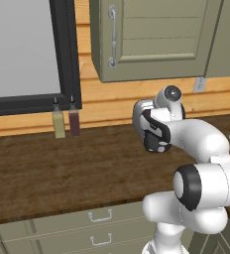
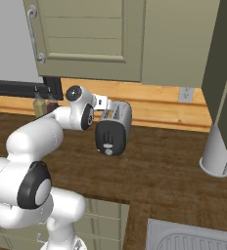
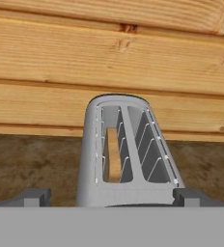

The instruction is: Start the toaster. Once the lever pops up, take the bread to the plate on the dining counter.

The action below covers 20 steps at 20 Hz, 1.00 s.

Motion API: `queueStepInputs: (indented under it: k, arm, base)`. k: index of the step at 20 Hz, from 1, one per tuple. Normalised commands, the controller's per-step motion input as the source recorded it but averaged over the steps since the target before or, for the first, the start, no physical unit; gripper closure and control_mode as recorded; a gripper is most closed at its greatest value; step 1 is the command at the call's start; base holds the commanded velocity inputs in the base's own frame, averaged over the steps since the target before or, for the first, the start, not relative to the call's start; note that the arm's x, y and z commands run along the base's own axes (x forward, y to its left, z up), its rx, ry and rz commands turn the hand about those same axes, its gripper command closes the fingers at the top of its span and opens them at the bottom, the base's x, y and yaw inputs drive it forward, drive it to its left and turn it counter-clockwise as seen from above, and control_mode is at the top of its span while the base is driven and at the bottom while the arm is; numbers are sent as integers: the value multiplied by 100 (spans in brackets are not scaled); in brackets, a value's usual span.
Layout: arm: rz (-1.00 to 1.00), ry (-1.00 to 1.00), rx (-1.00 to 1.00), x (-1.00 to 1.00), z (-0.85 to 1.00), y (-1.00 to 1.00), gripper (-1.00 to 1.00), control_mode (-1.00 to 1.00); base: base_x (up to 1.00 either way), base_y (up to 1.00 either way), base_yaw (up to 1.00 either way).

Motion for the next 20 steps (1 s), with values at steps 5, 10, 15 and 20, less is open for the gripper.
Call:
queueStepInputs:
  k: [5, 10, 15, 20]
  arm:
    - [0, 0, 0, 0, 0, 0, -100, -100]
    - [0, 0, 0, 0, 0, 0, -100, -100]
    - [0, 0, 0, 0, 0, 0, -100, -100]
    - [0, 0, 0, 0, 0, 0, -100, -100]
  base:
    - [0, 0, 0]
    - [0, 0, 0]
    - [0, 0, 0]
    - [0, 0, 0]
